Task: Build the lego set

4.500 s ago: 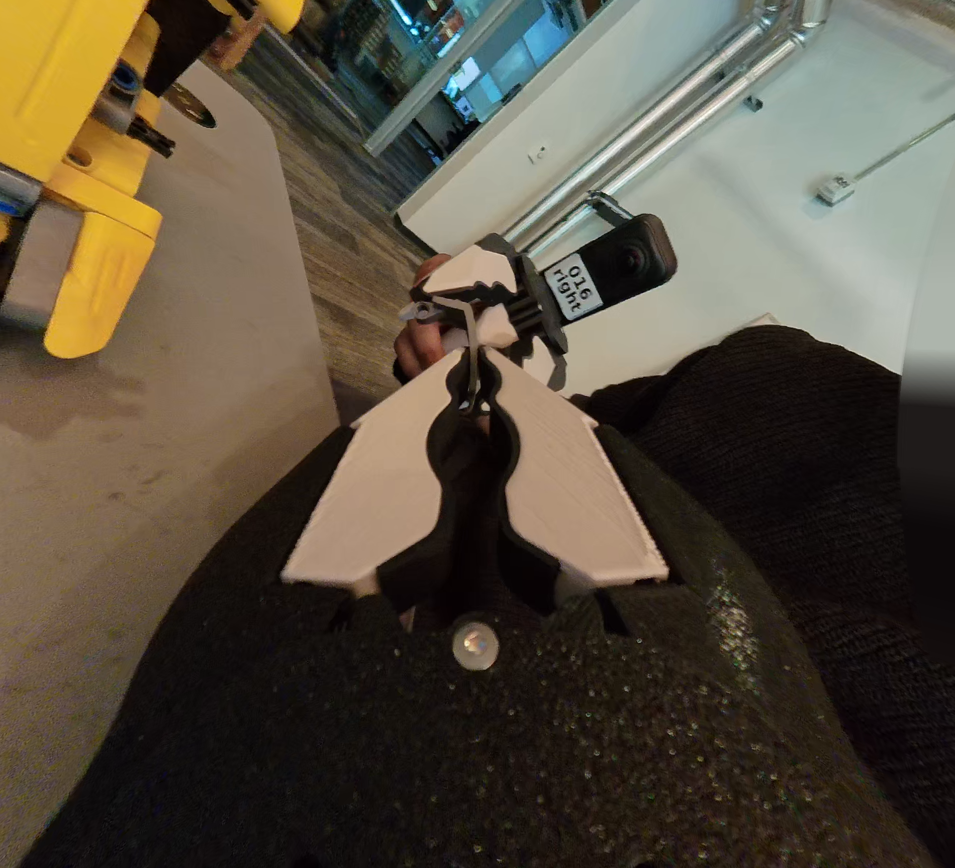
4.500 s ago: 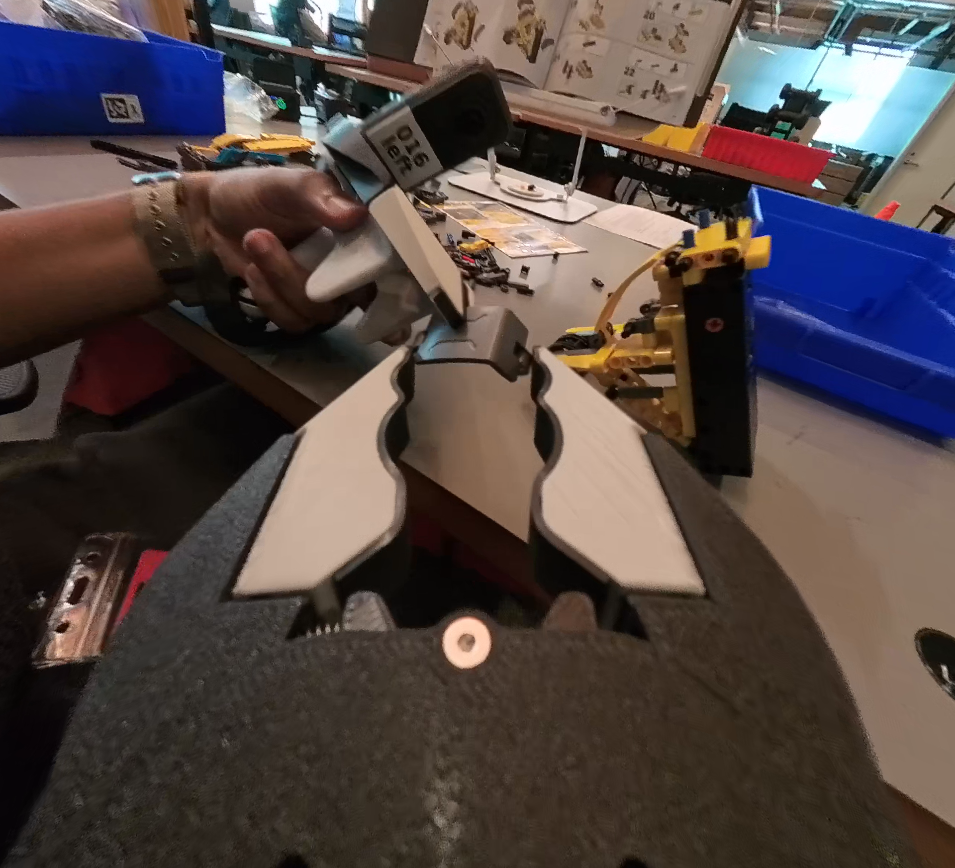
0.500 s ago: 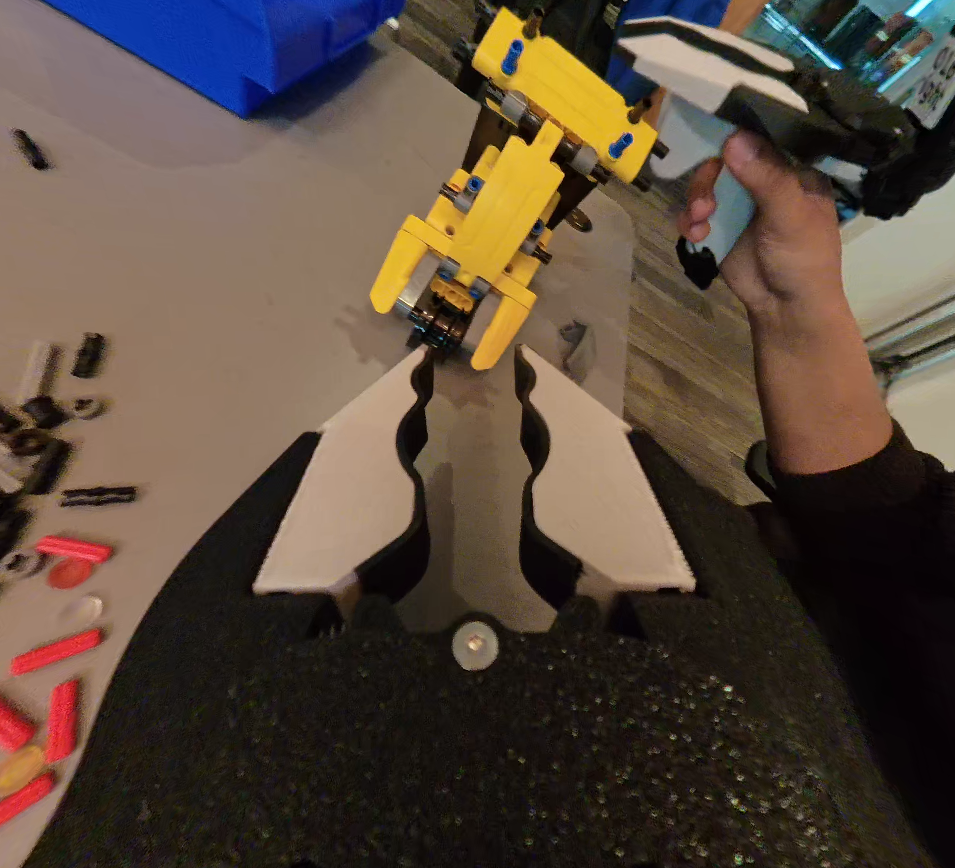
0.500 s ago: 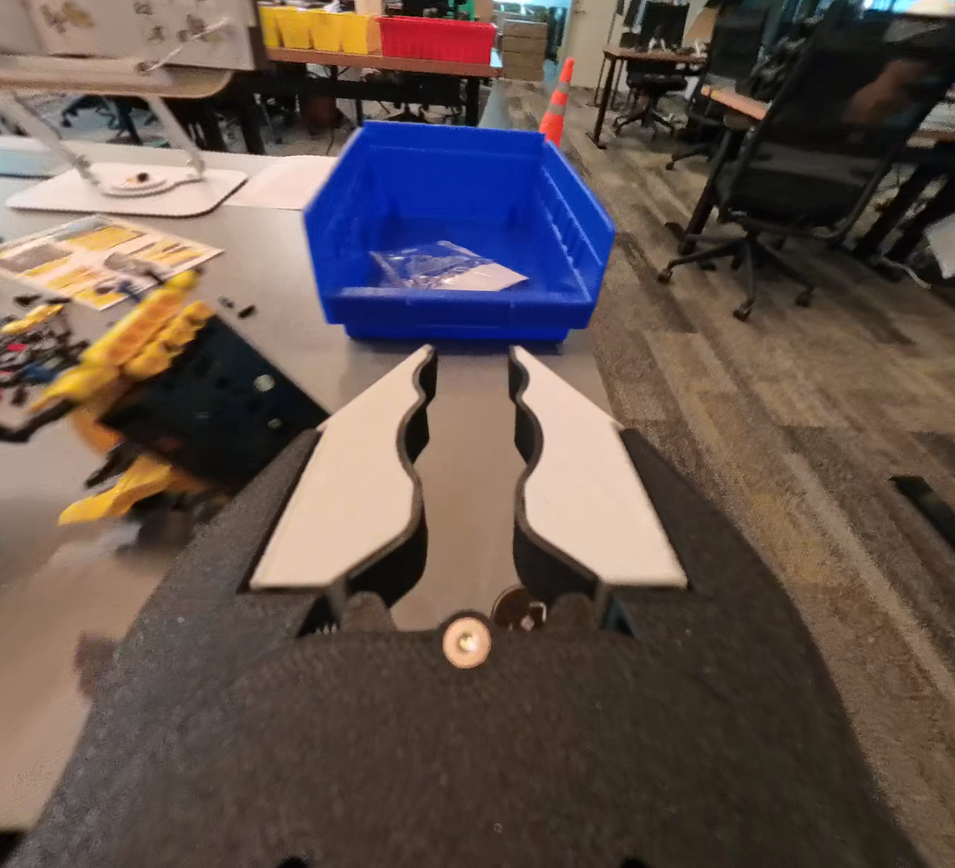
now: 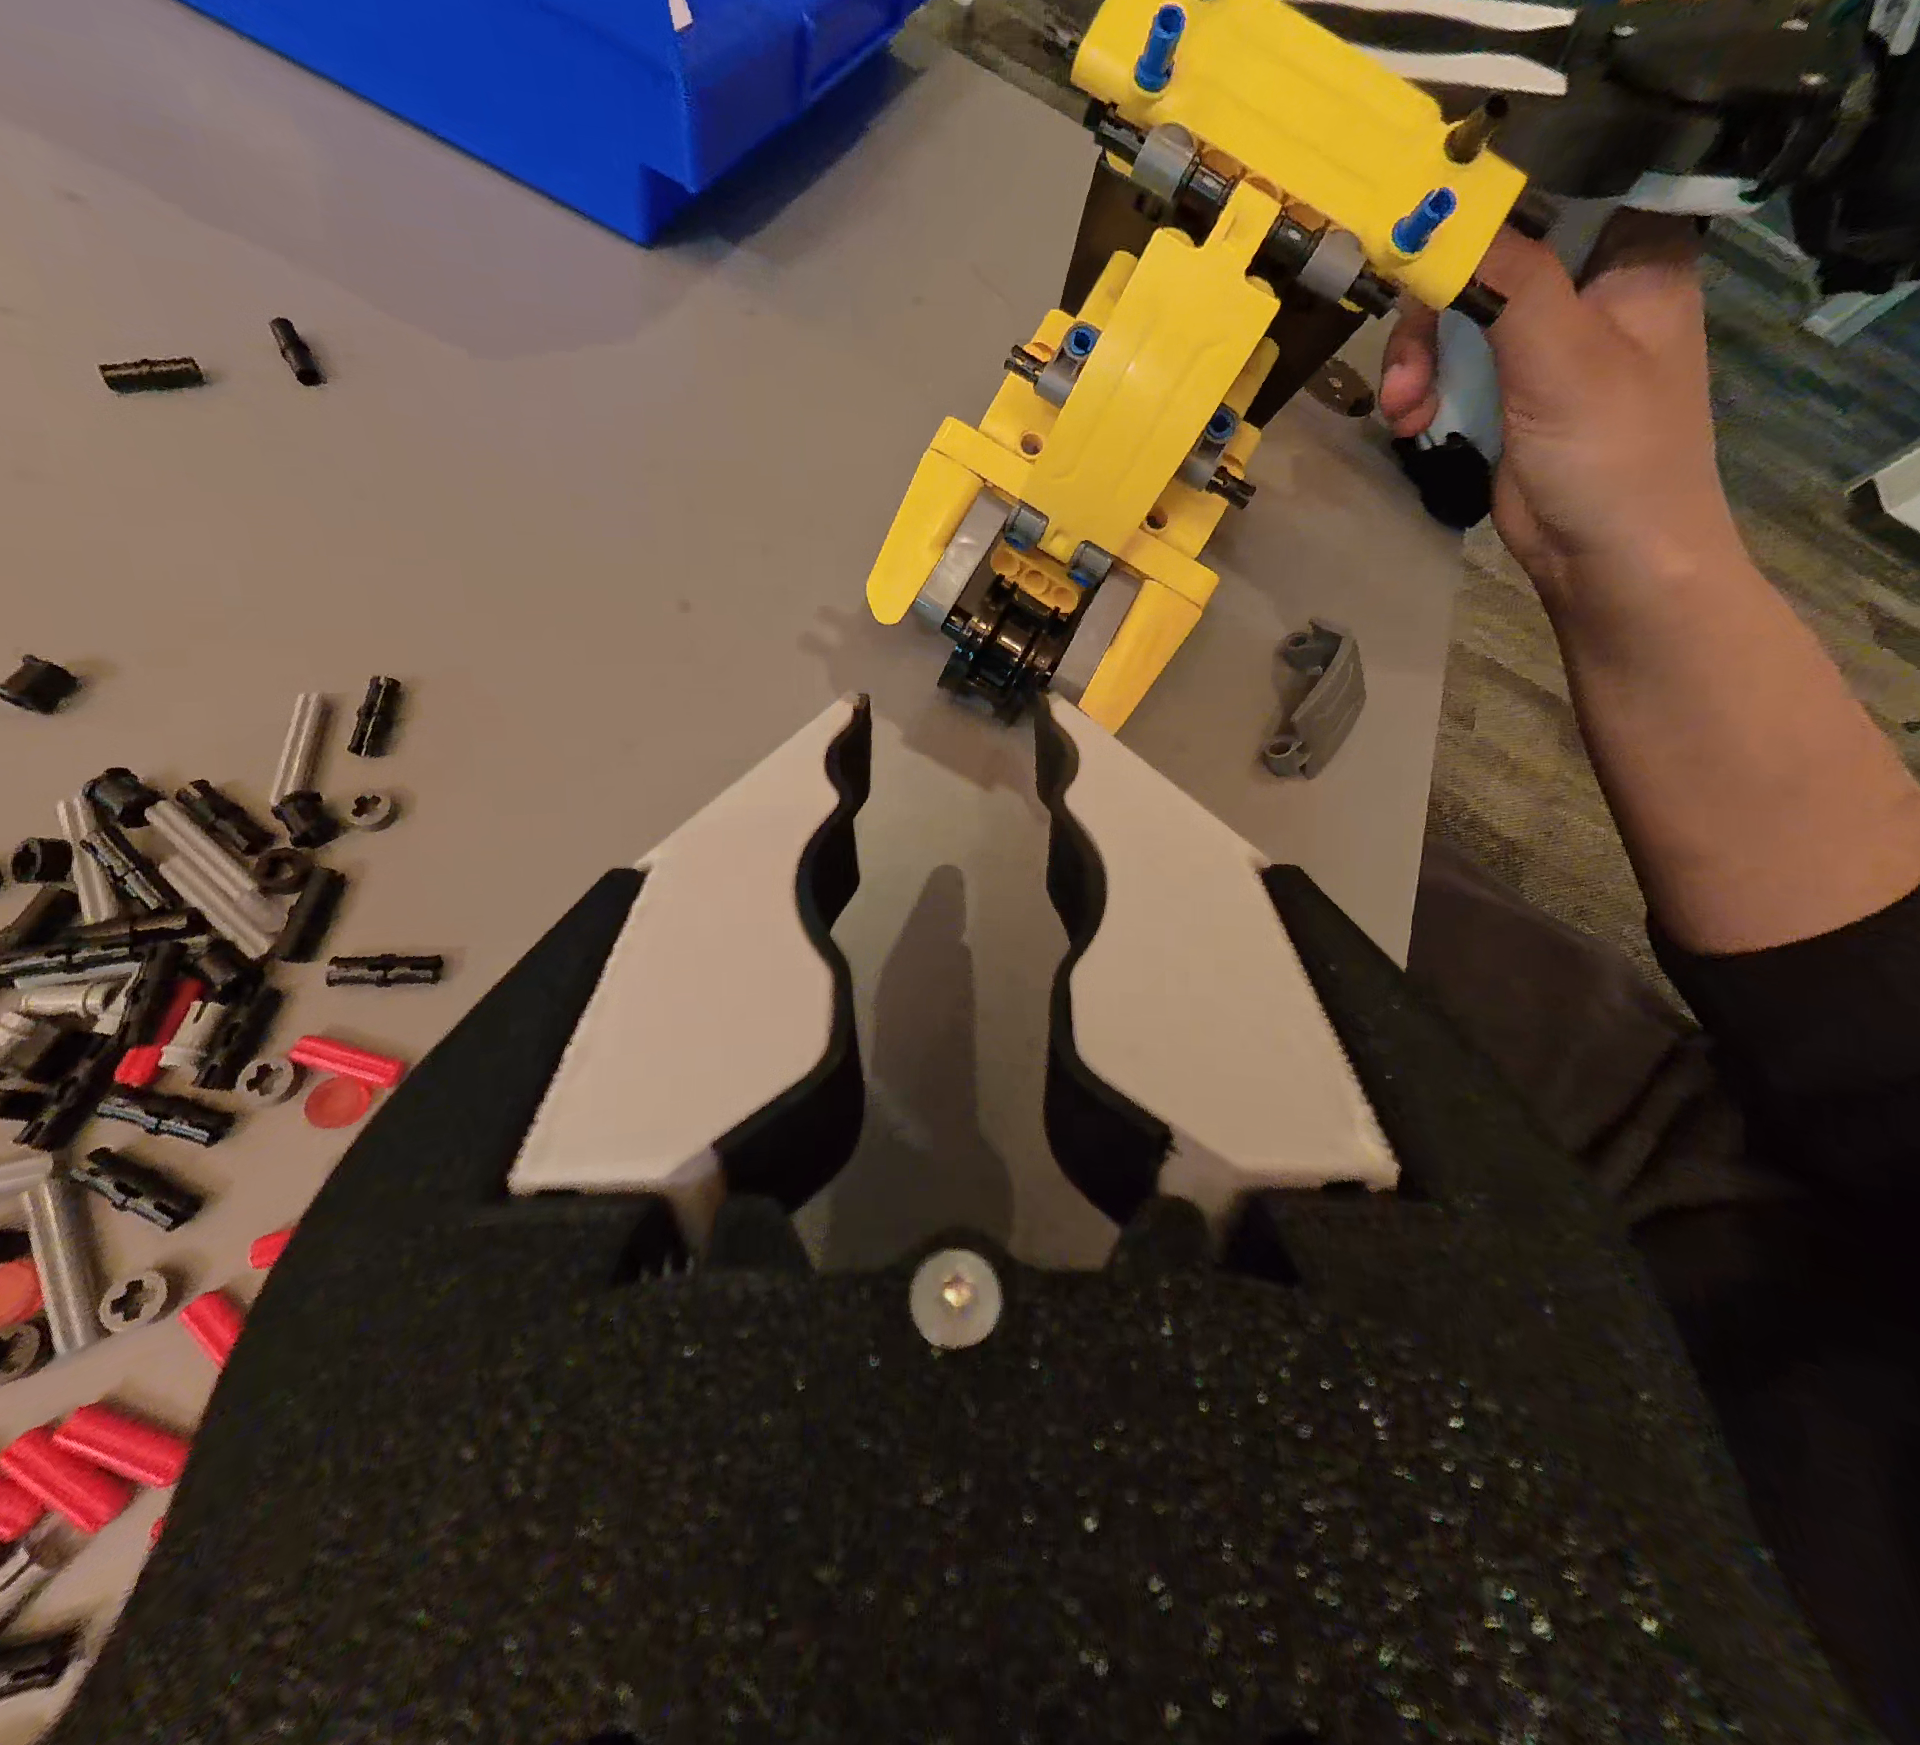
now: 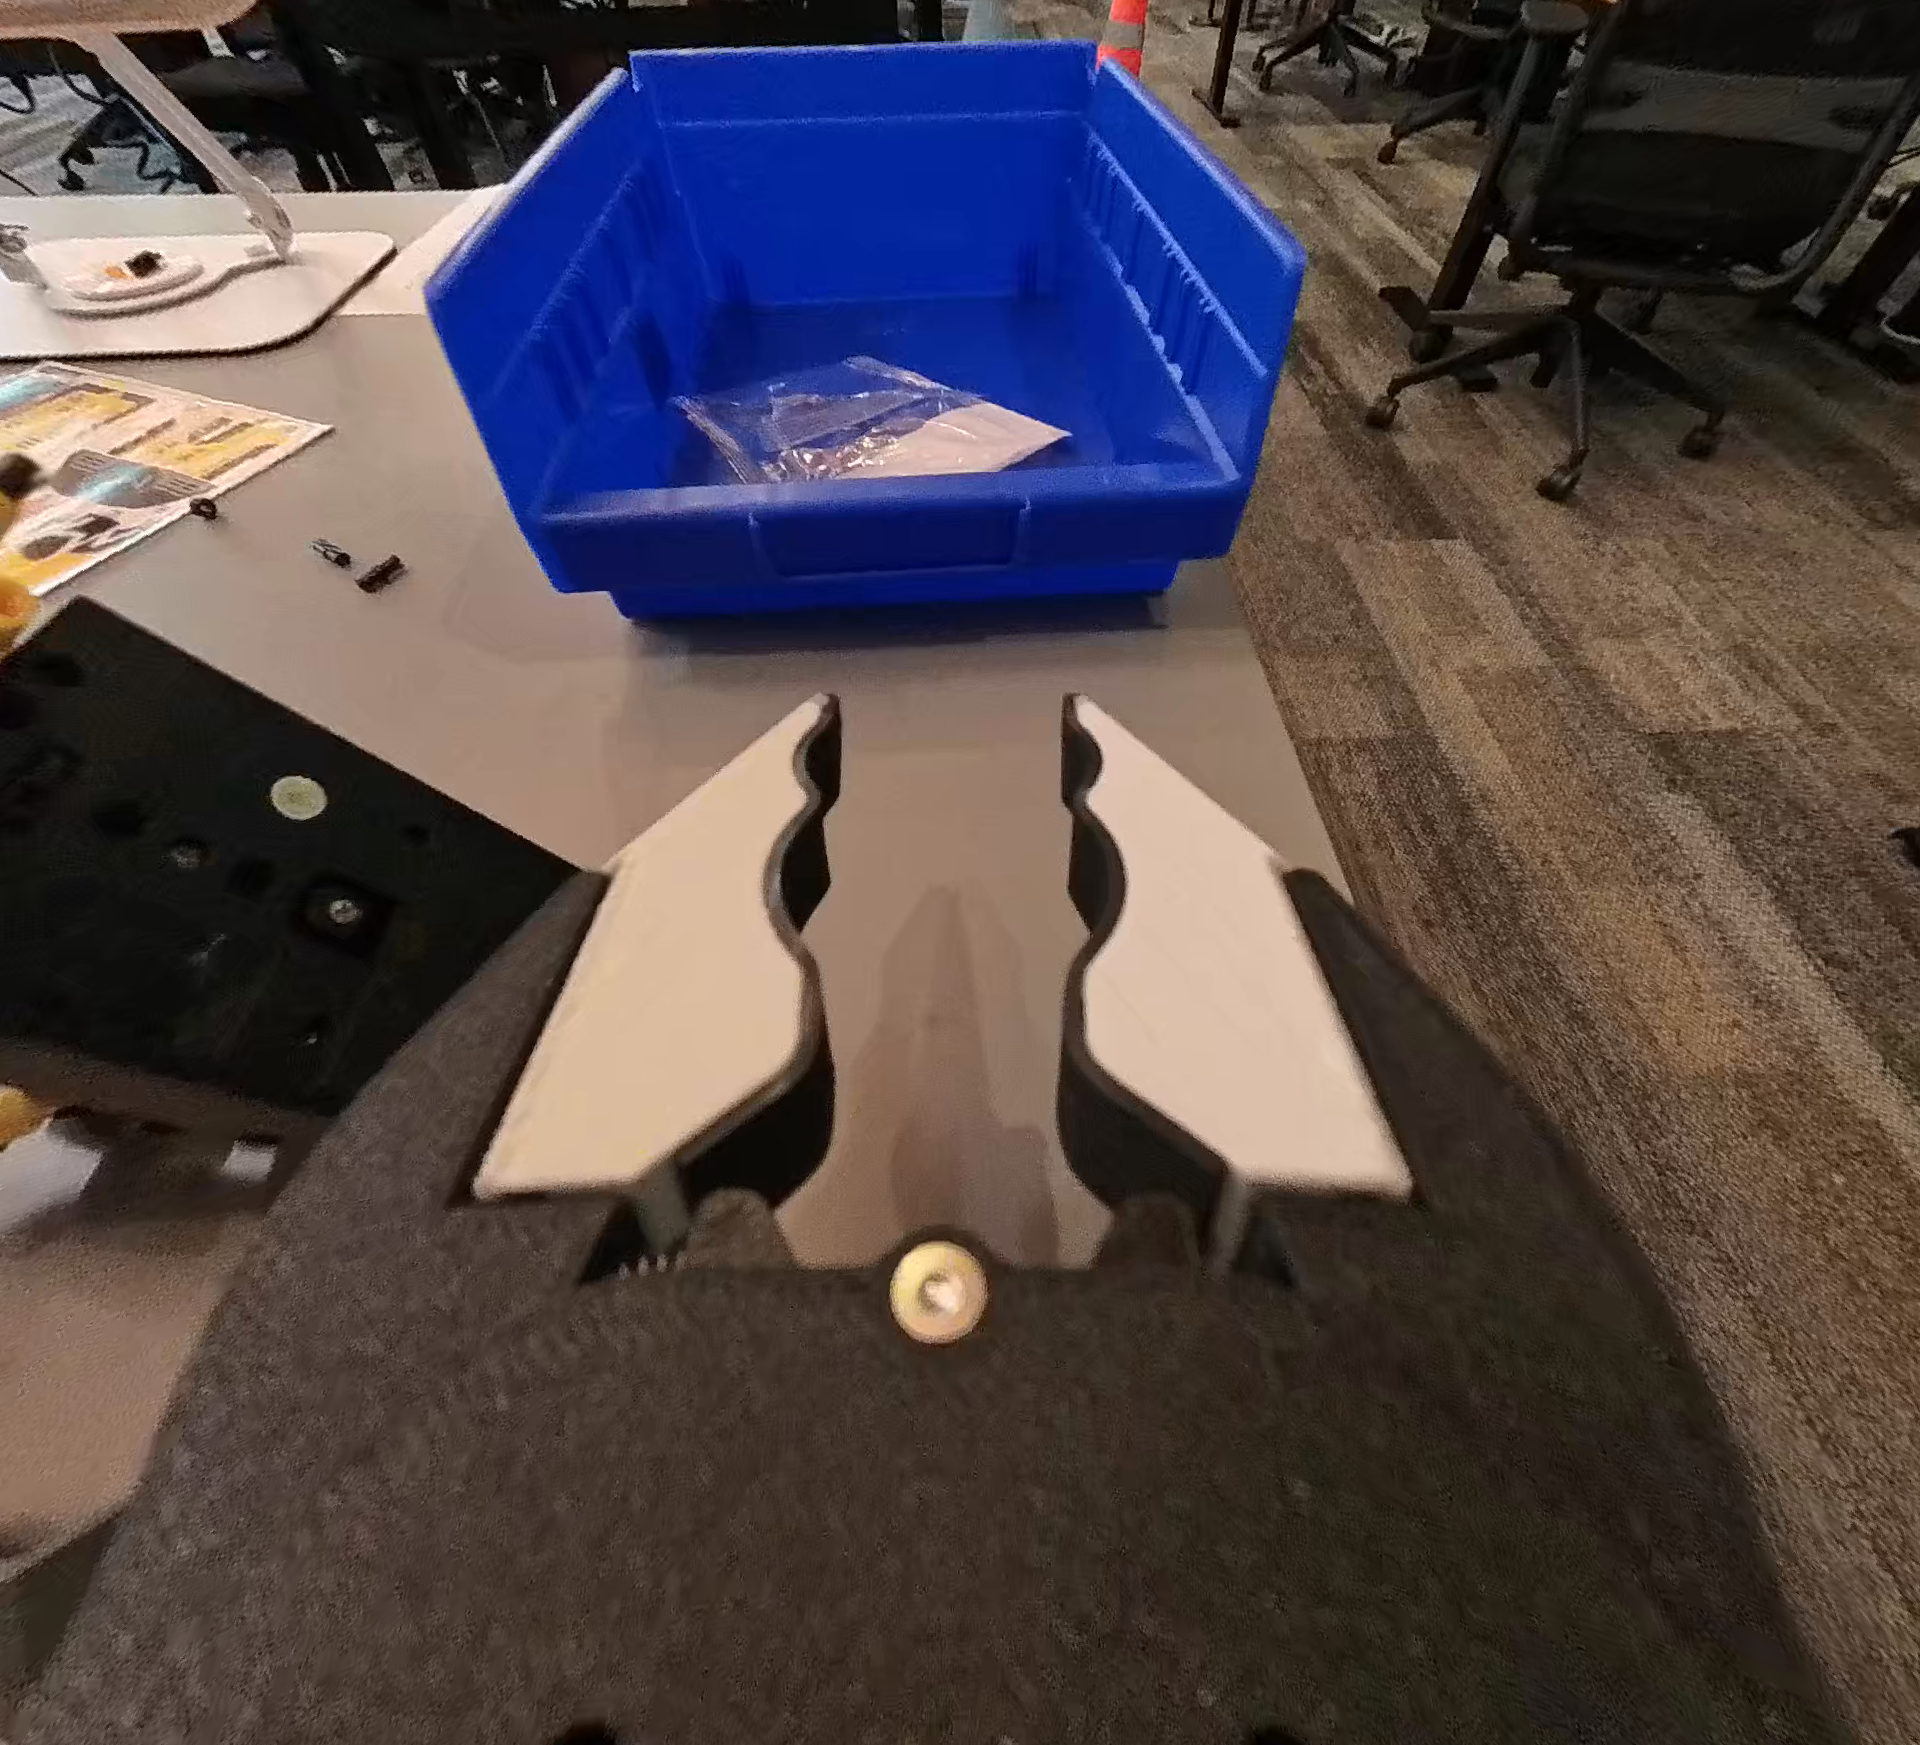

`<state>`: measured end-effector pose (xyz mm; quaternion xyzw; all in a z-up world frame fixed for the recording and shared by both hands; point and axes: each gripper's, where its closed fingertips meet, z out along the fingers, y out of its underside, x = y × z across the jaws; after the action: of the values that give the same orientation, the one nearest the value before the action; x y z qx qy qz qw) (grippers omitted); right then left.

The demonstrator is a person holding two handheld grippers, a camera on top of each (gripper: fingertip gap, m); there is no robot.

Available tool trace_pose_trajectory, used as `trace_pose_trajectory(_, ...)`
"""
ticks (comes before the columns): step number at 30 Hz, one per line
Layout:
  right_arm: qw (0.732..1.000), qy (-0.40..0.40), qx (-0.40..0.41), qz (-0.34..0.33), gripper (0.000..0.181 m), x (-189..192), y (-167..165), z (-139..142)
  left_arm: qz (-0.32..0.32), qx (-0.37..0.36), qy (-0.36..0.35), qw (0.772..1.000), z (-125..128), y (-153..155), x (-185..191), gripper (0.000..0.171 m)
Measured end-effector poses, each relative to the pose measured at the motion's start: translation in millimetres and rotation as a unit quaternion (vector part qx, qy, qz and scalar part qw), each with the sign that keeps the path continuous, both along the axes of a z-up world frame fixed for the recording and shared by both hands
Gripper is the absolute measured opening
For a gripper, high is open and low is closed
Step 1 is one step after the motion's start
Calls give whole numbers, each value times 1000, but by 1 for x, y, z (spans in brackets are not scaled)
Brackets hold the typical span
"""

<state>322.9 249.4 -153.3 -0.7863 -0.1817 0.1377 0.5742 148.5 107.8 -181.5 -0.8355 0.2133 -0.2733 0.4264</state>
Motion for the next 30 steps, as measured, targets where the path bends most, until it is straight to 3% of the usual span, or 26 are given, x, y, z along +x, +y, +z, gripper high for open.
trace_pose_trajectory(9, 999, -15, 23, 18, 42, -7, -5, 4, -5, -22, -30, 999, -1, 1, 0, 31)
trace_pose_trajectory(21, 985, -166, -24, 27, 42, -23, -1, -32, -3, -30, -29, 999, -3, 2, 0, 31)
trace_pose_trajectory(30, 990, -131, -28, 45, 41, -25, -3, -28, -3, -30, -32, 999, -2, 2, 1, 31)
